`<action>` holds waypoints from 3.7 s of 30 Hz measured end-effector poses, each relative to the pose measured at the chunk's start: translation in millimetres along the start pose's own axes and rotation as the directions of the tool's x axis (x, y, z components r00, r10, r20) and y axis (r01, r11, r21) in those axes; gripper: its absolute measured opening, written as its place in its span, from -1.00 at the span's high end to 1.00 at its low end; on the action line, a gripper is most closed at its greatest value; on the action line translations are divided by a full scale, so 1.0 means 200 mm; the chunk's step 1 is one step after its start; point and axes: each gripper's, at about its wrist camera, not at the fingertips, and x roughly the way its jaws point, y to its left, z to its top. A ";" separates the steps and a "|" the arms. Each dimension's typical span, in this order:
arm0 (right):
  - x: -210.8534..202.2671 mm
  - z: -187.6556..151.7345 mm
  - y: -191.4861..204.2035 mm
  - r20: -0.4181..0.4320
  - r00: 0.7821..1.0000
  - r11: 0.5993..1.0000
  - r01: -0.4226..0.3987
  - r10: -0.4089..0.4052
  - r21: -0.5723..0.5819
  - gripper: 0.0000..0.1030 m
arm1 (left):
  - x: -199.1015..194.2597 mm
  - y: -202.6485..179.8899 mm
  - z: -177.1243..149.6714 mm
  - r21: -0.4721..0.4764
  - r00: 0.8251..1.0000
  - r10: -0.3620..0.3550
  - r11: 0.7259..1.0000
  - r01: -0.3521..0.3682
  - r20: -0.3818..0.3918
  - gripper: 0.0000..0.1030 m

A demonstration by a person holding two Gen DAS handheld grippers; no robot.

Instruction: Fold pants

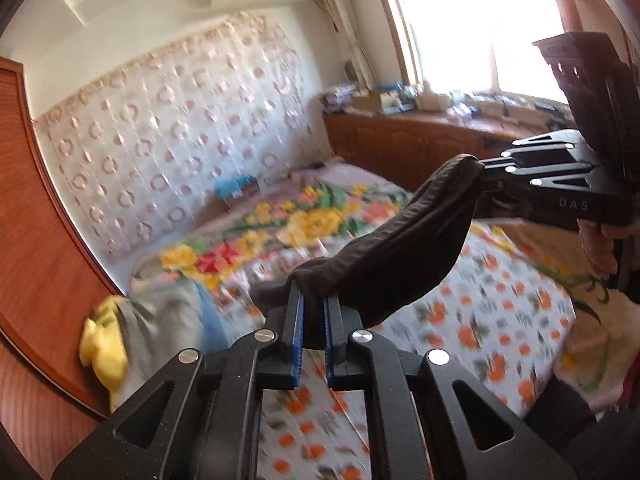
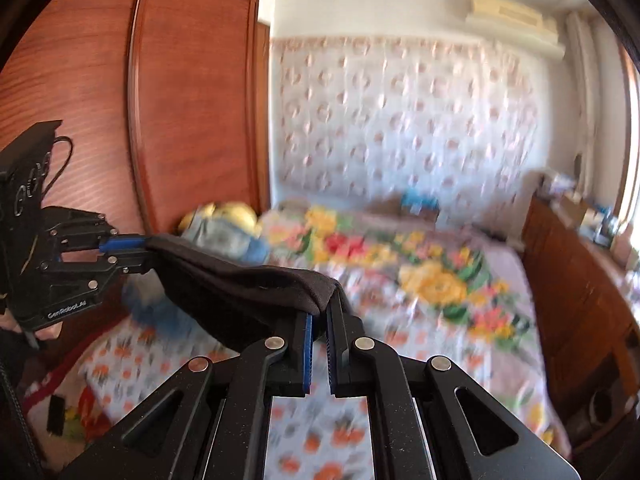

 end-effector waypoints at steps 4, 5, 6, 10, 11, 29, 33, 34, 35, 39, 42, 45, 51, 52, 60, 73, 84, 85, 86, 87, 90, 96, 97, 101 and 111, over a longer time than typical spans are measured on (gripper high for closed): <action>0.06 -0.43 0.09 -0.147 0.987 0.997 -0.065 0.069 0.030 0.90 | 0.09 -0.19 -0.36 -0.011 0.990 -0.067 0.998 0.066 -0.123 0.83; 0.08 -0.54 0.13 -0.190 0.979 0.997 -0.069 0.074 0.035 0.90 | 0.12 -0.25 -0.47 -0.013 0.984 -0.082 0.997 0.081 -0.160 0.83; 0.09 -0.62 0.15 -0.221 0.972 0.996 -0.074 0.082 0.043 0.90 | 0.13 -0.29 -0.52 -0.013 0.980 -0.092 0.996 0.091 -0.179 0.83; 0.10 -0.84 0.20 -0.291 0.950 0.992 -0.087 0.112 0.096 0.90 | 0.12 -0.43 -0.68 -0.025 0.966 -0.132 0.991 0.130 -0.222 0.82; 0.08 -0.86 0.20 -0.288 0.950 0.989 -0.092 0.123 0.120 0.90 | 0.11 -0.44 -0.70 -0.032 0.964 -0.141 0.990 0.138 -0.227 0.82; -0.12 -0.93 0.16 -0.269 0.958 0.983 -0.050 0.096 0.175 0.68 | -0.05 -0.32 -0.77 -0.212 0.977 -0.177 0.966 0.148 -0.123 0.17; -0.06 -0.94 0.12 -0.256 0.964 0.982 -0.020 0.068 0.187 0.32 | 0.03 -0.29 -0.79 -0.262 0.976 -0.173 0.956 0.133 -0.134 0.15; -0.03 -0.95 0.13 -0.256 0.964 0.980 -0.016 0.068 0.197 0.31 | 0.05 -0.29 -0.79 -0.271 0.974 -0.175 0.953 0.133 -0.140 0.15; -0.01 -0.95 0.13 -0.261 0.963 0.979 -0.013 0.067 0.204 0.31 | 0.08 -0.29 -0.80 -0.285 0.973 -0.179 0.949 0.132 -0.145 0.15; 0.09 -1.02 0.15 -0.294 0.954 0.973 0.021 0.049 0.228 0.31 | 0.16 -0.29 -0.86 -0.327 0.965 -0.195 0.936 0.129 -0.177 0.15; 0.12 -1.05 0.14 -0.312 0.948 0.968 0.026 0.055 0.248 0.31 | 0.21 -0.30 -0.90 -0.357 0.956 -0.212 0.925 0.129 -0.204 0.15; 0.12 -1.06 0.15 -0.320 0.945 0.967 0.013 0.072 0.255 0.31 | 0.23 -0.32 -0.93 -0.371 0.950 -0.229 0.918 0.139 -0.211 0.15; 0.14 -1.09 0.17 -0.333 0.939 0.966 0.003 0.086 0.258 0.31 | 0.23 -0.33 -0.94 -0.366 0.959 -0.216 0.921 0.137 -0.184 0.18; 0.13 -1.09 0.17 -0.334 0.939 0.965 0.005 0.085 0.261 0.31 | 0.23 -0.34 -0.94 -0.359 0.959 -0.215 0.923 0.139 -0.183 0.36; 0.13 -1.10 0.18 -0.330 0.939 0.967 -0.013 0.099 0.254 0.74 | 0.23 -0.37 -0.95 -0.377 0.945 -0.282 0.903 0.205 -0.163 0.80; 0.19 -0.73 0.01 -0.236 0.961 0.970 -0.087 0.141 0.227 0.84 | 0.31 -0.16 -0.59 -0.336 0.956 -0.259 0.920 0.201 -0.138 0.87; 0.65 -0.53 -0.20 -0.273 0.951 0.965 -0.075 0.145 0.251 0.83 | 0.73 0.06 -0.39 -0.363 0.953 -0.246 0.916 0.168 -0.179 0.87; 0.69 -0.52 -0.22 -0.276 0.950 0.963 -0.074 0.148 0.260 0.83 | 0.75 0.07 -0.38 -0.366 0.952 -0.246 0.916 0.166 -0.181 0.87; 0.73 -0.52 -0.24 -0.280 0.948 0.960 -0.074 0.151 0.268 0.83 | 0.78 0.08 -0.36 -0.367 0.951 -0.244 0.916 0.163 -0.187 0.87; 0.76 -0.51 -0.25 -0.283 0.947 0.959 -0.073 0.153 0.274 0.83 | 0.80 0.09 -0.36 -0.366 0.951 -0.243 0.917 0.160 -0.190 0.86; 0.89 -0.49 -0.29 -0.286 0.945 0.954 -0.073 0.160 0.290 0.83 | 0.88 0.12 -0.34 -0.373 0.949 -0.241 0.915 0.153 -0.202 0.85; 1.04 -0.47 -0.36 -0.282 0.944 0.949 -0.080 0.170 0.306 0.68 | 0.97 0.19 -0.31 -0.401 0.948 -0.250 0.903 0.154 -0.197 0.82; 1.05 -0.47 -0.36 -0.279 0.946 0.949 -0.078 0.167 0.306 0.66 | 0.97 0.20 -0.30 -0.411 0.949 -0.253 0.898 0.158 -0.190 0.79; 1.04 -0.46 -0.38 -0.258 0.955 0.953 -0.069 0.149 0.294 0.39 | 0.95 0.22 -0.27 -0.410 0.956 -0.243 0.898 0.159 -0.162 0.42; 0.97 -0.48 -0.32 -0.259 0.961 0.980 -0.042 0.093 0.196 0.13 | 0.88 0.19 -0.31 -0.371 0.958 -0.233 0.915 0.158 -0.165 0.36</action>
